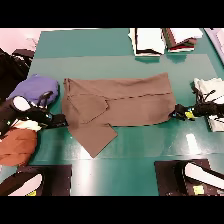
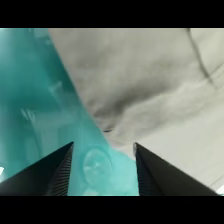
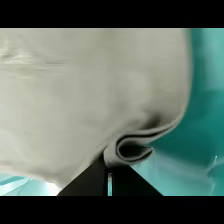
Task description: Fold the shirts.
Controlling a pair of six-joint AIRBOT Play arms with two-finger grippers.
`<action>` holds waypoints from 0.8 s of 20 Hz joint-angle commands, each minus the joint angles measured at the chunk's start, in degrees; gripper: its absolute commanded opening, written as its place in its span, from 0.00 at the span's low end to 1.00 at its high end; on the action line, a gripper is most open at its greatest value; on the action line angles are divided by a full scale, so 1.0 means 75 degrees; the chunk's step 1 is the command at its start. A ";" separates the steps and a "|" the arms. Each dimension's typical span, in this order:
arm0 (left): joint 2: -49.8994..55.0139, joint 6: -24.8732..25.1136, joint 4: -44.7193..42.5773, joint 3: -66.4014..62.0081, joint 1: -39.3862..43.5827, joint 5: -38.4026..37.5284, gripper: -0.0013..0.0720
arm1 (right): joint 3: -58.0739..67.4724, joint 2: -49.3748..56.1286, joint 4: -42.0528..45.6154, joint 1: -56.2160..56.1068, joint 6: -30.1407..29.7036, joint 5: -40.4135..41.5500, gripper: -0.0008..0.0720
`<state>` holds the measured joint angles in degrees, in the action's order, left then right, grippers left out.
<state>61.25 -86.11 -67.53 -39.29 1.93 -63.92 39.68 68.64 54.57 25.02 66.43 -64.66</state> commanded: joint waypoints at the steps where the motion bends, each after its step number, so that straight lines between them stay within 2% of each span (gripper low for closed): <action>1: 0.0000 -0.0125 0.0635 0.0758 0.0262 0.1003 0.64 | 0.0006 -0.0356 -0.0082 -0.0073 0.0000 0.0000 0.03; 4: 0.0006 -0.0114 0.1250 0.0906 0.0262 0.1606 0.64 | 0.0009 -0.0536 -0.0082 -0.0073 0.0020 -0.0012 0.03; 5: 0.0006 -0.0111 0.1271 0.0906 0.0262 0.1617 0.57 | 0.0009 -0.0600 -0.0082 -0.0073 0.0020 -0.0050 0.03; 6: 0.0006 -0.0105 0.1268 0.0903 0.0262 0.1612 0.26 | 0.0029 -0.0659 -0.0087 -0.0073 0.0017 -0.0122 0.03; 7: 0.0003 -0.0099 0.1265 0.0848 0.0259 0.1571 0.05 | 0.0125 -0.0679 -0.0079 -0.0073 0.0020 -0.0265 0.03; 11: -0.0586 -0.0058 0.0895 -0.0495 0.0259 0.0906 0.05 | 0.1387 -0.0685 -0.0134 -0.0073 0.0026 -0.1276 0.03; 13: -0.1274 -0.0064 0.0609 -0.1760 0.0172 0.0659 0.05 | 0.2413 -0.0755 -0.0140 -0.0073 0.0227 -0.1728 0.03; 16: -0.2101 -0.0067 0.0458 -0.4042 -0.0198 0.0318 0.05 | 0.4033 -0.1332 -0.0140 -0.0073 0.0431 -0.1772 0.03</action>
<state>50.74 -86.67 -62.35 -56.21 2.24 -58.92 60.16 61.45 53.65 24.47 68.20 -75.64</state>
